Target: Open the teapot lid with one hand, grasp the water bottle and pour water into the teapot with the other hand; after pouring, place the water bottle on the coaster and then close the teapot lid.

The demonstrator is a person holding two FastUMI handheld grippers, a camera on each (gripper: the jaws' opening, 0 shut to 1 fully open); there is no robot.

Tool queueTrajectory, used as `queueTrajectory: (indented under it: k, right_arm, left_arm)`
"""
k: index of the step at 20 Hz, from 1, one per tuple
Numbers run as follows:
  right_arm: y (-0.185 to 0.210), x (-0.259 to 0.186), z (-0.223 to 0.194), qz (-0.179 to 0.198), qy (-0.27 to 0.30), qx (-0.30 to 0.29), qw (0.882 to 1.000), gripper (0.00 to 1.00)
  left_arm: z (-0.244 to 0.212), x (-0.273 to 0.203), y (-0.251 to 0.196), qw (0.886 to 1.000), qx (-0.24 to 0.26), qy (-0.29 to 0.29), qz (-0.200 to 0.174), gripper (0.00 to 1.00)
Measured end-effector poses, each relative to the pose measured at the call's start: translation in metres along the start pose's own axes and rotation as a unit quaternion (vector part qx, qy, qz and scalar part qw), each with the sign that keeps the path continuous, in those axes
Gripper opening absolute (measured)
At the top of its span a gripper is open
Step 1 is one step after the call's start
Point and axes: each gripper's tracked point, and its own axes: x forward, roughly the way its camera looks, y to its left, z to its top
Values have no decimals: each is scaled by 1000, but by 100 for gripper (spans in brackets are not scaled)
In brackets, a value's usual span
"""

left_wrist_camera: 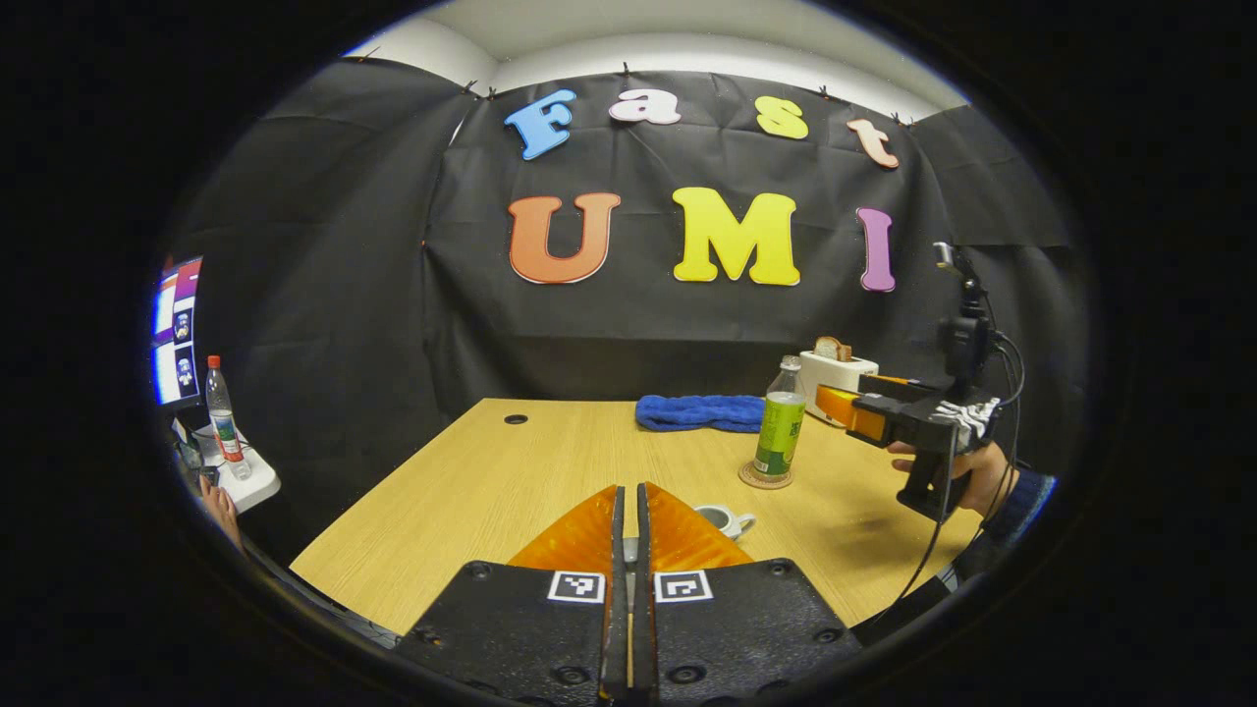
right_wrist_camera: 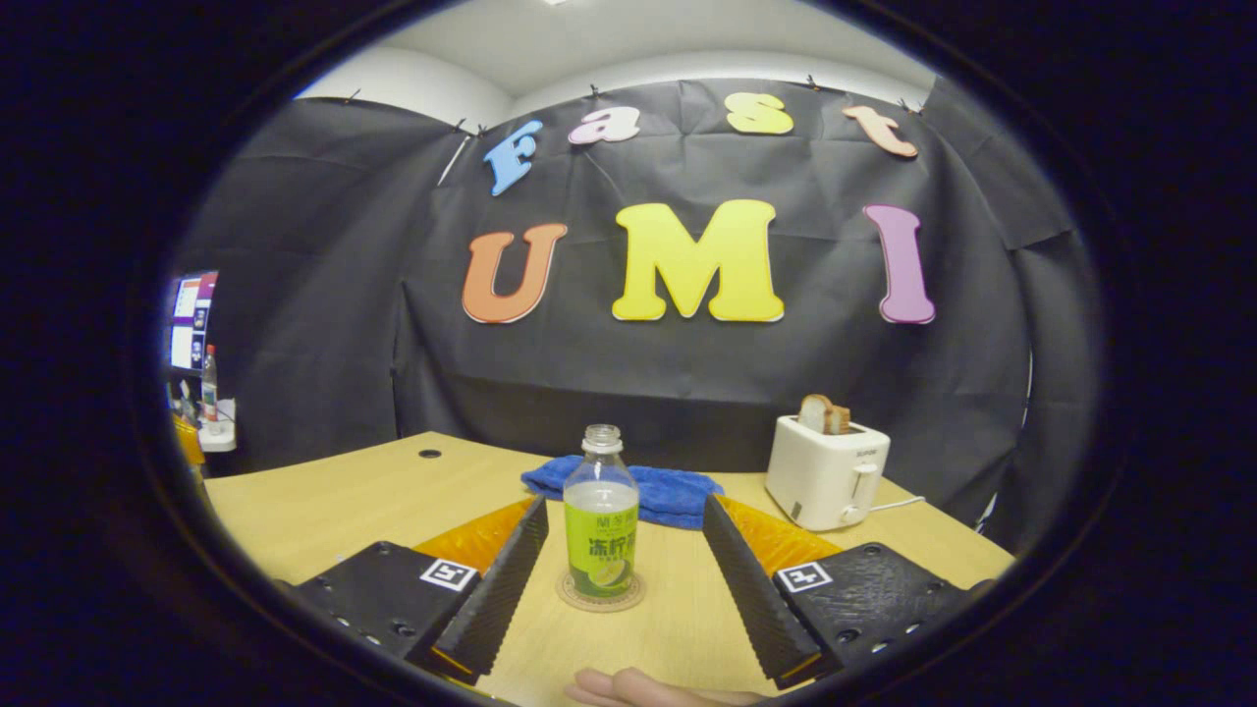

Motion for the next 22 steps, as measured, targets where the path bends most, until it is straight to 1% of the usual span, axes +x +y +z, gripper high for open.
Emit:
queueTrajectory:
  k: [3,5,6,8,10,11,12,13,15,18,20,22]
  right_arm:
    - [-15,-38,-7,-15,-9,-18,1000,95]
    - [-26,-57,-16,-28,-8,-56,998,95]
    - [-29,-65,-19,-33,-5,-78,996,93]
    - [-36,-84,-18,-47,-1,-98,994,96]
    - [-34,-104,-16,-41,-4,-94,995,95]
    - [-36,-113,-16,-39,-7,-94,995,95]
    - [-41,-122,-13,-44,-15,-92,995,97]
    - [-42,-128,-12,-41,-20,-85,995,95]
    - [-41,-134,-14,-28,-25,-74,997,95]
    - [-52,-139,-15,-26,-32,-65,997,95]
    - [-59,-139,-15,-23,-35,-53,998,95]
    - [-69,-138,-12,-31,-36,-44,998,95]
  left_arm:
    - [-4,6,-19,1000,-2,-1,-13,4]
    - [-8,11,-26,1000,2,-1,-9,5]
    - [-7,13,-31,1000,1,-4,-10,5]
    - [-11,17,-49,1000,-5,-5,-24,4]
    - [-11,18,-62,999,-4,-10,-37,4]
    - [-10,19,-64,999,-4,-16,-35,4]
    - [-7,21,-68,999,-7,-22,-37,5]
    - [-2,22,-70,999,-10,-32,-38,5]
    - [4,28,-73,998,-17,-49,-40,5]
    - [0,52,-75,998,-22,-49,-38,4]
    - [-6,69,-76,998,-16,-41,-34,5]
    - [-11,86,-80,998,-2,-45,-33,5]
